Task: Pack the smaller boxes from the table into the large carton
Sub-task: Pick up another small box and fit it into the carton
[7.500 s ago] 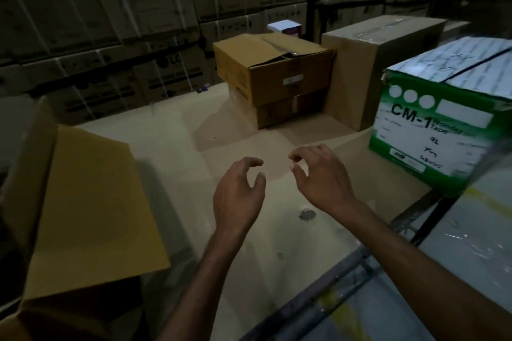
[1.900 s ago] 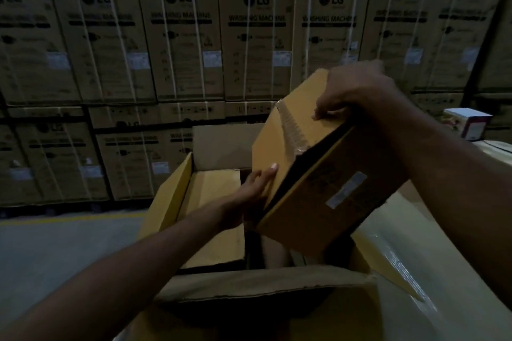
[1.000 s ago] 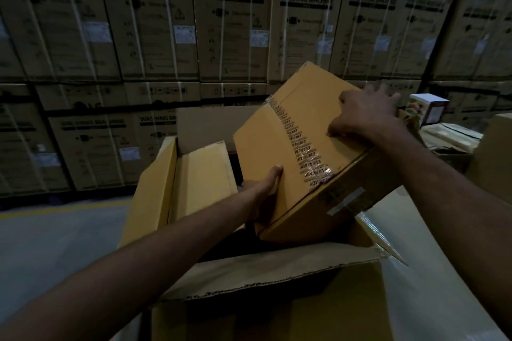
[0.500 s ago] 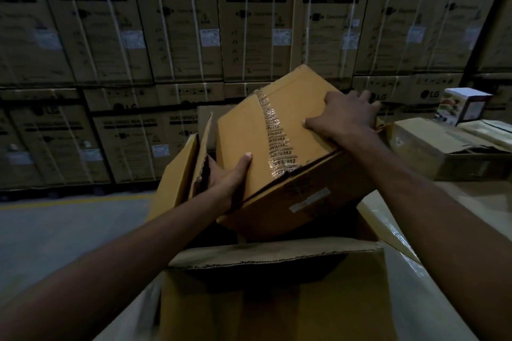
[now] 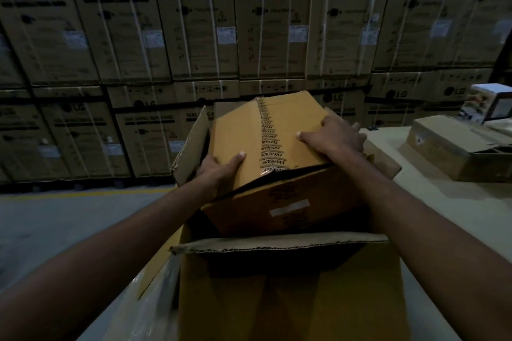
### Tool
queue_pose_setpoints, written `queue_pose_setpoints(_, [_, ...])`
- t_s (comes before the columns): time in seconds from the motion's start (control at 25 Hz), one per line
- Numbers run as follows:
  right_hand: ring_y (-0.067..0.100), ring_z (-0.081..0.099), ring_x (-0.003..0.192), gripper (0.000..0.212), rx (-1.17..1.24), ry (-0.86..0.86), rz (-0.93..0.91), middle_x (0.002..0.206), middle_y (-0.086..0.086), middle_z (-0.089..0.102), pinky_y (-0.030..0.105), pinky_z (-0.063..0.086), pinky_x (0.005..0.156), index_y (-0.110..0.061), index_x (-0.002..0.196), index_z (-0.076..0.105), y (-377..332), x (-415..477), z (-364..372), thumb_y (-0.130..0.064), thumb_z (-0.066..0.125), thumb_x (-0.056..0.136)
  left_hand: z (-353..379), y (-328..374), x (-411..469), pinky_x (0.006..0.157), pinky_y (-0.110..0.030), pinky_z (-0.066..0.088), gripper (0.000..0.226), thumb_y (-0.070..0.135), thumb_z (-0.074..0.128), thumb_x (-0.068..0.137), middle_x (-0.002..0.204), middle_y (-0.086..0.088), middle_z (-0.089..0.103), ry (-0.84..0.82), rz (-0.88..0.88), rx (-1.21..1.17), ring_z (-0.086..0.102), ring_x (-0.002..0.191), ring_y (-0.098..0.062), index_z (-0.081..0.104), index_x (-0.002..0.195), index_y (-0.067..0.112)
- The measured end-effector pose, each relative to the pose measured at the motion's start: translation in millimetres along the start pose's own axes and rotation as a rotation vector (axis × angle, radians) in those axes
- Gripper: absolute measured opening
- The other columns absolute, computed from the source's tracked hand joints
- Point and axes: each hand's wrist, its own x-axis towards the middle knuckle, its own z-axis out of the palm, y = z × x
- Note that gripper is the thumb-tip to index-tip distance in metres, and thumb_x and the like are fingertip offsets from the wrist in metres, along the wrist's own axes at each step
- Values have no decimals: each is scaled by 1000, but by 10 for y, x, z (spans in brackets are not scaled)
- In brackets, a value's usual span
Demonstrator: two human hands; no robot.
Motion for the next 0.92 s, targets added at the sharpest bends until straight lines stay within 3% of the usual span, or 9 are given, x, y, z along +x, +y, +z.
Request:
queue_pose_setpoints(0.24, [38, 42, 129, 78, -23, -28, 29, 138, 17, 55, 45, 39, 98, -20, 136, 57, 56, -12, 200, -75, 62, 80, 25, -29, 188, 99, -44, 44, 98, 61, 75, 79, 157, -14, 32, -49, -7, 130, 39, 138, -35, 31, 156, 17])
queue_pose_setpoints(0.44, [40, 37, 135, 79, -87, -143, 42, 147, 20, 46, 49, 36, 105, -21, 143, 50, 126, -11, 510, -76, 53, 87, 1, -86, 208, 91, -39, 43, 88, 57, 73, 84, 154, -15, 36, -166, 7, 324, 43, 132, -33, 38, 150, 12])
queue_pose_setpoints(0.6, [38, 31, 138, 77, -208, -175, 5, 152, 21, 36, 48, 30, 110, -22, 147, 44, 108, -28, 661, -76, 42, 92, -26, -135, 185, 82, -33, 38, 80, 57, 67, 89, 151, -14, 41, -273, 0, 463, 44, 110, -27, 42, 148, 9])
queue_pose_setpoints(0.72, [39, 29, 139, 77, -194, -210, 25, 152, 21, 35, 48, 31, 108, -22, 148, 41, 81, 21, 642, -75, 45, 92, -50, -155, 226, 77, -34, 41, 76, 54, 72, 86, 135, -14, 50, -239, 28, 459, 45, 99, -23, 48, 141, 7])
queue_pose_setpoints(0.92, [38, 38, 128, 72, -6, -197, 133, 142, 17, 46, 45, 39, 98, -21, 138, 51, 112, 246, 606, -64, 68, 82, -115, -145, 299, 65, -33, 48, 81, 72, 73, 74, 115, -7, 59, -92, 182, 595, 56, 94, -22, 58, 127, 13])
